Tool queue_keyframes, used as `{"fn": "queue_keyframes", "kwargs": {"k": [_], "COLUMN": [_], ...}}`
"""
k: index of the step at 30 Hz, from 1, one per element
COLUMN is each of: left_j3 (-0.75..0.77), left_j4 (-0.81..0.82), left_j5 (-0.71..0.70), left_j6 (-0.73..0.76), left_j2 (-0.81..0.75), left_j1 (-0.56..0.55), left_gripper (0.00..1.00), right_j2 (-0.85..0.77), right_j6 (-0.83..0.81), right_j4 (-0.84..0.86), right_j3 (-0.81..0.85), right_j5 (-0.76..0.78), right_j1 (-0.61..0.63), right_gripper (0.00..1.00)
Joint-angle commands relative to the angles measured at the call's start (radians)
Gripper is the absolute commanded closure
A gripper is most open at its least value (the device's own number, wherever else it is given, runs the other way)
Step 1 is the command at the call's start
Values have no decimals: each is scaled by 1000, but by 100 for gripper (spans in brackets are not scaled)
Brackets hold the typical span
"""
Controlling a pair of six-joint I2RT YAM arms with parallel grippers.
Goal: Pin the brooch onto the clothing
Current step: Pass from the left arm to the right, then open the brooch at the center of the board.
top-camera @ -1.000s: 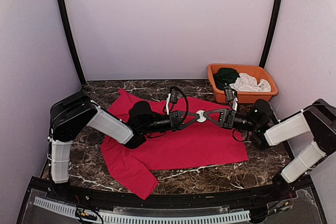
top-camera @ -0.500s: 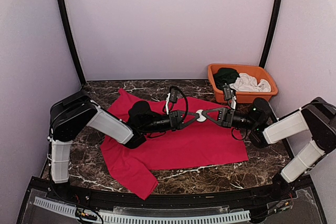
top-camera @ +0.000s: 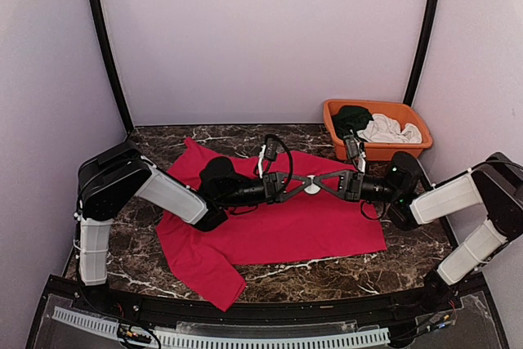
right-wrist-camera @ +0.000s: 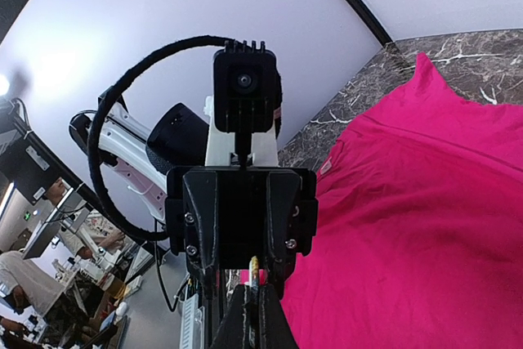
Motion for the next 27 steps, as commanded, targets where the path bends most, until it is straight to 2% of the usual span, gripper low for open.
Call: {"fn": "queue_keyframes", "kwargs": {"k": [1,7,13,27], "left_j3": [23,30,48,61], "left_j4": [213,240,282,291], "left_j5": [37,46,48,42], "left_j6": [-24,-63,-133,-180], "left_j2": [-16,1,33,50], "left_j1": [0,0,0,-2], "left_gripper": [78,83,79,81], "right_j2": [-37,-68,-101,-184], "right_j6": [-51,-85,-169,-292], "right_j4": [-49,-71,-64,-153], "right_j3": [12,4,-10,-43], "right_j5": [17,57,99,143], "right_j1": [12,18,36,47], "right_gripper": [100,100,100,100]}}
